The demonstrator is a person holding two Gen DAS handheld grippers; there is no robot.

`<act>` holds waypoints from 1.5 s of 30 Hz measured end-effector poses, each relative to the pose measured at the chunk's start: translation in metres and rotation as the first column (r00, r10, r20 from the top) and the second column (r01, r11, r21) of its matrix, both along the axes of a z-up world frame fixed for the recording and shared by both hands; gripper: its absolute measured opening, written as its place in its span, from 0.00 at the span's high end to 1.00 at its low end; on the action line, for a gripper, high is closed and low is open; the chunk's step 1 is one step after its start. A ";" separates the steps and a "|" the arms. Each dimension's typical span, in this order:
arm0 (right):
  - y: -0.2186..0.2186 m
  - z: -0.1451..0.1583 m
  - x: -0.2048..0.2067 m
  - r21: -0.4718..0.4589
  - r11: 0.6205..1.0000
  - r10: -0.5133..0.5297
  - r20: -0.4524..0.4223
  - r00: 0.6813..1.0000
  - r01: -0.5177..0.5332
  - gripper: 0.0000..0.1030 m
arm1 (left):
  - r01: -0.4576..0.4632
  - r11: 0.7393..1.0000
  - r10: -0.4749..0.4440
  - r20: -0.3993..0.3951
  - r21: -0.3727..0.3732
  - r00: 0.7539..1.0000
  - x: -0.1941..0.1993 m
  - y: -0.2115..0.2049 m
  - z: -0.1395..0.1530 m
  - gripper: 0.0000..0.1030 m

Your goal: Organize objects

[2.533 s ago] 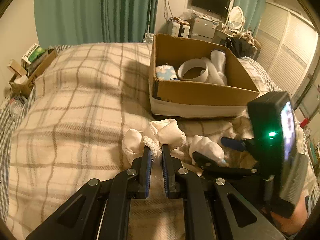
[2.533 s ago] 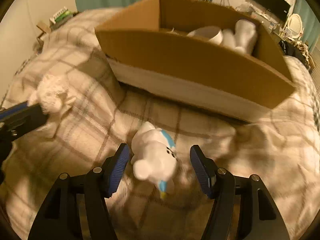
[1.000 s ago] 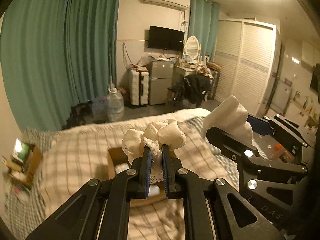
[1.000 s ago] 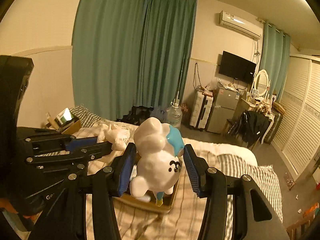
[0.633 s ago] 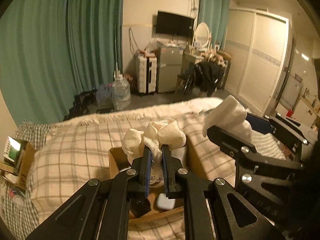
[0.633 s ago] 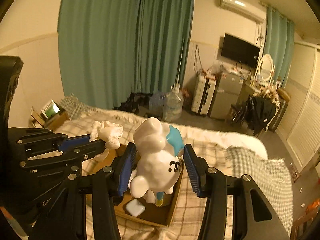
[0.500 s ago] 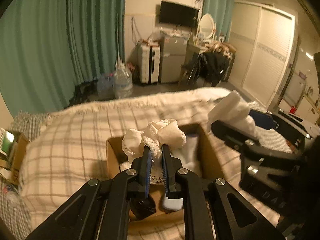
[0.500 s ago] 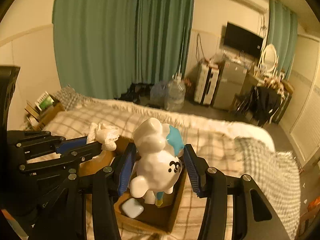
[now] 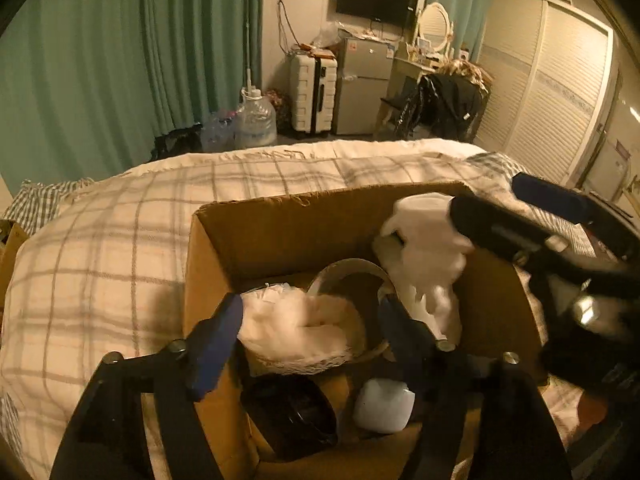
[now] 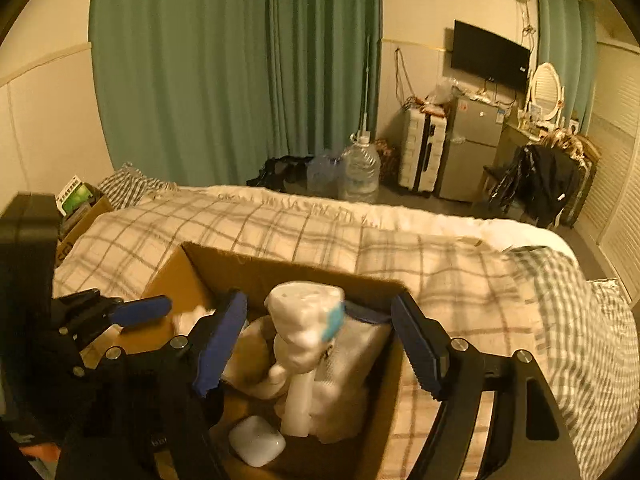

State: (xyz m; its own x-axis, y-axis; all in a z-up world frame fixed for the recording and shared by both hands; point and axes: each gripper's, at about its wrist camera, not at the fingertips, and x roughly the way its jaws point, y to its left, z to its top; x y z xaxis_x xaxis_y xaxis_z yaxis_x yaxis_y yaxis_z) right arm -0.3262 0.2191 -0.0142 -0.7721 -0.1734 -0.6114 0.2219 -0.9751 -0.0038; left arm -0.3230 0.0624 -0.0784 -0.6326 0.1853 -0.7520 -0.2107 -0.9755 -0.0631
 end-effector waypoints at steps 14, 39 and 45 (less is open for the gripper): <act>0.034 0.147 0.122 -0.012 0.994 -0.113 -0.193 0.975 0.113 0.13 | -0.085 0.995 0.094 -0.285 0.044 0.954 0.105 -0.013 0.164 0.00; 0.020 0.032 0.242 0.062 0.968 -0.207 -0.348 0.914 0.243 0.00 | -0.246 0.965 0.257 -0.532 0.093 0.807 0.242 -0.032 0.087 0.00; 0.026 0.008 0.231 0.056 0.970 -0.209 -0.300 0.931 0.236 0.00 | -0.282 0.955 0.293 -0.474 0.096 0.831 0.231 -0.049 0.048 0.00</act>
